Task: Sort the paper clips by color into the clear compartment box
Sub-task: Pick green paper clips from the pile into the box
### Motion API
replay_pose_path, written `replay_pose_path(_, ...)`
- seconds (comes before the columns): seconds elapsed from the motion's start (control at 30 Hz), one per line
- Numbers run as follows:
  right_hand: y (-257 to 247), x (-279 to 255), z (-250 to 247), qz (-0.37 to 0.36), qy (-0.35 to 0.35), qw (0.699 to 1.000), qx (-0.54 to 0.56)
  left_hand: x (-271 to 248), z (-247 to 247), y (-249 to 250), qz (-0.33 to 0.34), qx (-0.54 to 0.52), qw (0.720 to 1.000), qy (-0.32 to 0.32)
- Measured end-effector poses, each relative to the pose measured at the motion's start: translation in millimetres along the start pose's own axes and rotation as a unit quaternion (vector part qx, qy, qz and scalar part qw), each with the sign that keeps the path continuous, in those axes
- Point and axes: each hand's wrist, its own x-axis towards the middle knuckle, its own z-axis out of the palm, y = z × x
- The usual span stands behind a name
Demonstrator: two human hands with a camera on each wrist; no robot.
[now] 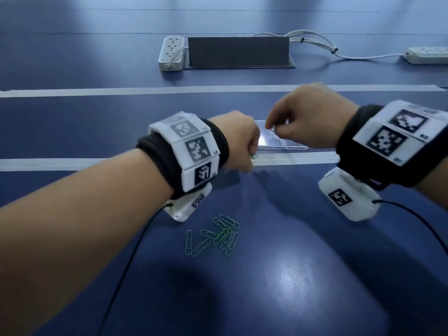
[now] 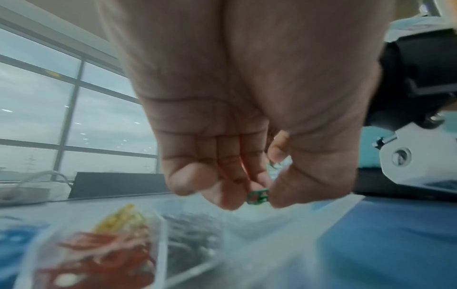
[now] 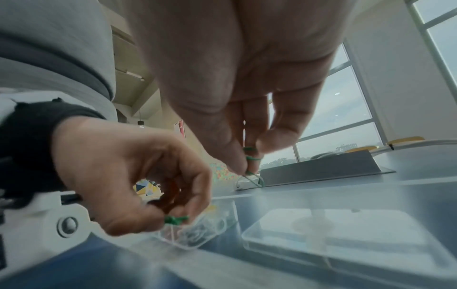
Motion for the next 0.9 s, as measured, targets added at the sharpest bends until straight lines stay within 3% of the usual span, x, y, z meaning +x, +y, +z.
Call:
replay_pose_path(0.17, -12, 36, 5, 0.012, 0.041, 0.998, 0.048, 6, -24, -22, -0.075, -0.029, 0.993, 0.082)
replay_pose_path(0.33, -20, 53, 14, 0.034, 0.036, 0.998, 0.044, 17, -27, -36, -0.105, -0.046, 0.989, 0.088)
replay_pose_path(0.6, -31, 65, 22, 0.024, 0.007, 0.998, 0.066, 7, -29, -50, -0.097, -0.062, 0.983, 0.139)
replay_pose_path(0.9, -38, 68, 28, 0.031, -0.019, 0.997, 0.07, -27, -23, -60, -0.088, -0.075, 0.987, 0.109)
